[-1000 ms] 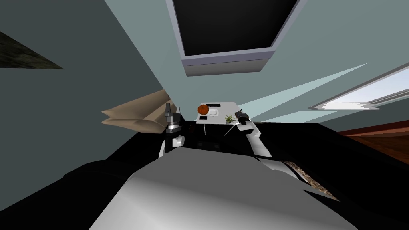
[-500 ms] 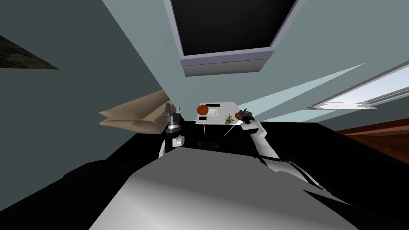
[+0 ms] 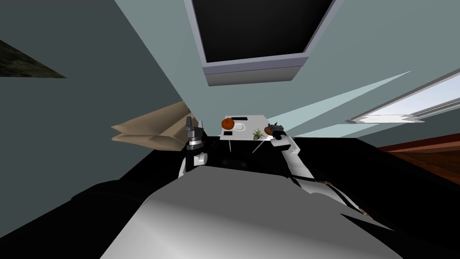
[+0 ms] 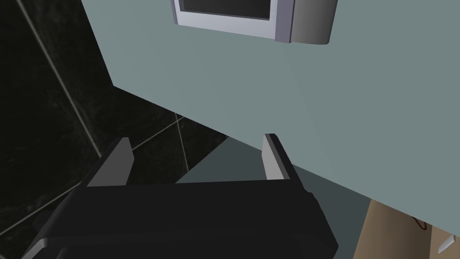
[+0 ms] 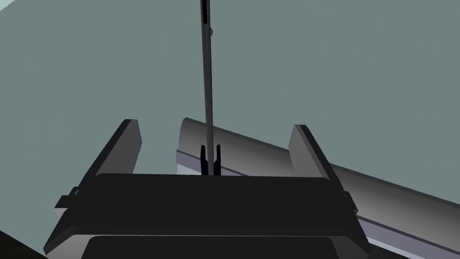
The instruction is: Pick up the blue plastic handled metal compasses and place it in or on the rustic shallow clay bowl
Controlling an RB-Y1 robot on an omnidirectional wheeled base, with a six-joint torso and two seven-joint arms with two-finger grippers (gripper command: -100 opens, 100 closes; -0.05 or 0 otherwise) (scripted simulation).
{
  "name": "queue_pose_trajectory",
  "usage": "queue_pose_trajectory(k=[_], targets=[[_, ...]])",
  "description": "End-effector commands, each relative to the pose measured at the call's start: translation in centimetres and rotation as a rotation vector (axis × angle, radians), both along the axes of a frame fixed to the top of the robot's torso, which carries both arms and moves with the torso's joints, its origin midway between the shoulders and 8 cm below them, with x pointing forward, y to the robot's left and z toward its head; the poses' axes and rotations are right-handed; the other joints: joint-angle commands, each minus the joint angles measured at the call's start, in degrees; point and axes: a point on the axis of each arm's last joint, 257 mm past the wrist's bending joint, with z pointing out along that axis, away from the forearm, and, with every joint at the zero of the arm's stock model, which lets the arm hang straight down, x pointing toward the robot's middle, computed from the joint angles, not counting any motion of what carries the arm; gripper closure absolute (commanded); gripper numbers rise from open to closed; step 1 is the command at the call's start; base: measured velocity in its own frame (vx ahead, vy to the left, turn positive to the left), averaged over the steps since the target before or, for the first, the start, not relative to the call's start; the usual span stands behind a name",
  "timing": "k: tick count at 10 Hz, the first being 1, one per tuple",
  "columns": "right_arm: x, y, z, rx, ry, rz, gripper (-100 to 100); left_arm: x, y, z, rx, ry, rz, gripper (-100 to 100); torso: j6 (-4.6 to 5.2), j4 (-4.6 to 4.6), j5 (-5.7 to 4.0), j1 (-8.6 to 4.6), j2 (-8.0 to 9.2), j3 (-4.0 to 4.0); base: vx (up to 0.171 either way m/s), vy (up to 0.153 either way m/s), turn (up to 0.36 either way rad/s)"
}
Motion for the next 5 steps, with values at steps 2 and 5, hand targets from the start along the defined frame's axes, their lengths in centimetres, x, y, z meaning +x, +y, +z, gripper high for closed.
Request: queue_pose_trajectory(k=[2,5], targets=[[0.4,-0.2,1.8,-0.002,-0.003,-0.017,-100,0.0,0.0,0.0,0.000,0.000,0.000,0,-0.02,0.01,0.00,-0.05,0.04,0.02,-0.025,-0.026,0.073],[0.8,-0.3,3.5,-0.003,-0.004,-0.032,-100,0.0,0.0,0.0,0.000,0.000,0.000,0,0.00,0.04,-0.02,-0.09,0.17,0.10,-0.043,-0.026,0.058]])
